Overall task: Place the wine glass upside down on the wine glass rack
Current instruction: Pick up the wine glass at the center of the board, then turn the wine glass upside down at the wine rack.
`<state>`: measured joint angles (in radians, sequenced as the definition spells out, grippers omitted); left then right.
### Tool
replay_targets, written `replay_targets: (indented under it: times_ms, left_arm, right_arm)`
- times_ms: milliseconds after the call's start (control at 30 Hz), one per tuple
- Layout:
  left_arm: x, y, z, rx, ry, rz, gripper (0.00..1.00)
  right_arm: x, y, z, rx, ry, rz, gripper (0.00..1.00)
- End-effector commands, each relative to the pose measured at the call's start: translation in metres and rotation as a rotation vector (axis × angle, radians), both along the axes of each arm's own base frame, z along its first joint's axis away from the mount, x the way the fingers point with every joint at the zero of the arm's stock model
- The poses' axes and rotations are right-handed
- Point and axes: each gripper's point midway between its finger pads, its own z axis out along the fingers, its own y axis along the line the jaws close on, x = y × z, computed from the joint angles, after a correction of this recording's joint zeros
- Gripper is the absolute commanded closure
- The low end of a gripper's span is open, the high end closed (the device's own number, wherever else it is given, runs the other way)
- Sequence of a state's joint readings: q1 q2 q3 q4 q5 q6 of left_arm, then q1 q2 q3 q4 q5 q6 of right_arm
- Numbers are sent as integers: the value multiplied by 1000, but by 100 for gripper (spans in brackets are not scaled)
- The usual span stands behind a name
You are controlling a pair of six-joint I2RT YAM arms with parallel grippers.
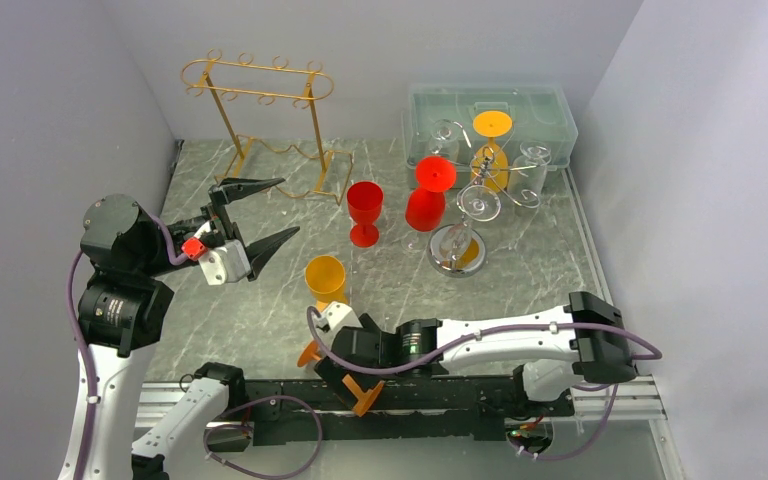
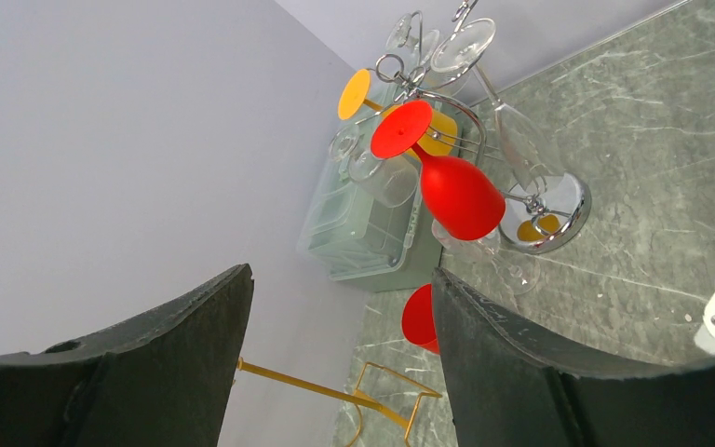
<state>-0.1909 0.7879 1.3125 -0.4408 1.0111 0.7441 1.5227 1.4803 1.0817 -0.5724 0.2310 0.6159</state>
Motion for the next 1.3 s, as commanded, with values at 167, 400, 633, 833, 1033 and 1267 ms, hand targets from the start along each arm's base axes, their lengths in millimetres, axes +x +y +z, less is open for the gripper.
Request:
replay_targets:
  times_ms: [167,400,633,833,1033,1267]
  left_arm:
    - [-1,1,3,1,-24,3,25]
    - [-1,1,3,1,-24,3,25]
    - [-1,1,3,1,-24,3,25]
    - [-1,1,3,1,-24,3,25]
    - [-1,1,3,1,-24,3,25]
    - [-1,1,3,1,-24,3,25]
  right_arm:
    - [-12,7,-46,-12,96,122,0]
    - [-10,-2,-77,-74,134,127,4]
    - [20,-3,-29,103,-31,36,35]
    - [41,-28,46,351,-203,-9,46]
    - [68,-74,116,561,-412,-110,52]
    - [117,-134,168,567,-653,-411,54]
